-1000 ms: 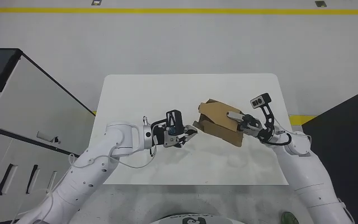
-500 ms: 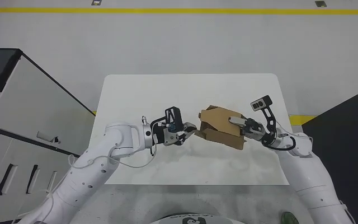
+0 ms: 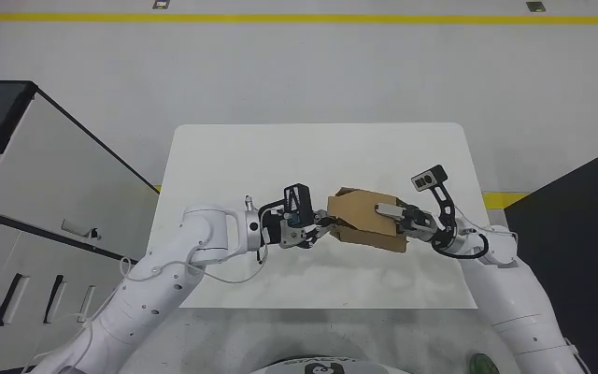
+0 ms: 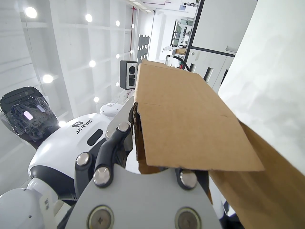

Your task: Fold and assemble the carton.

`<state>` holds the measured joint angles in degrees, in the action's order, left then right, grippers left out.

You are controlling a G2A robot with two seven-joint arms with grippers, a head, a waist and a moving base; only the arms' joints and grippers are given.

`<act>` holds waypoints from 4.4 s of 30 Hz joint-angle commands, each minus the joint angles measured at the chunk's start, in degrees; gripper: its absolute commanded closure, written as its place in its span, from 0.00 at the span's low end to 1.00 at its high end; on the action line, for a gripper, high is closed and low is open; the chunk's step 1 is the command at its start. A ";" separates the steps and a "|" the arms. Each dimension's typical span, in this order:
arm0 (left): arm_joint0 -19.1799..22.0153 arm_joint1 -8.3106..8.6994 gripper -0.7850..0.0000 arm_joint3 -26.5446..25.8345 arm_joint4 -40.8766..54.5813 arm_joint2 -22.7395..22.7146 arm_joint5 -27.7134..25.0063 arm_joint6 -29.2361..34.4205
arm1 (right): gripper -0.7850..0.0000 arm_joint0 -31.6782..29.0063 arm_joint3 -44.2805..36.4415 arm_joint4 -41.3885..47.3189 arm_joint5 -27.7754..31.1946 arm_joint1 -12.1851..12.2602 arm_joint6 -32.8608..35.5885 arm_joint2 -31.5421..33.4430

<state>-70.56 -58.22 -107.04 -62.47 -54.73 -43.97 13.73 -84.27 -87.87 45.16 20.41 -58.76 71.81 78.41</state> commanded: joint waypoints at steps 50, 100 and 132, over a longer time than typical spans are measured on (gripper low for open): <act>-3.03 0.47 0.67 -7.15 1.53 -2.96 2.23 4.43 | 1.00 -6.27 -5.81 -7.93 4.46 -0.05 -11.29 4.76; -0.25 -0.62 0.78 -6.92 4.07 1.40 0.31 6.59 | 1.00 -3.40 -4.39 -10.72 3.95 -0.96 -16.47 2.05; 3.17 -1.53 0.78 -4.39 5.79 4.41 -1.34 8.34 | 1.00 -2.18 -4.12 -10.36 3.00 -1.53 -15.96 -0.21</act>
<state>-67.51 -59.72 -111.54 -56.67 -50.41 -45.25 22.07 -86.50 -91.99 34.81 23.44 -60.28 55.80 78.27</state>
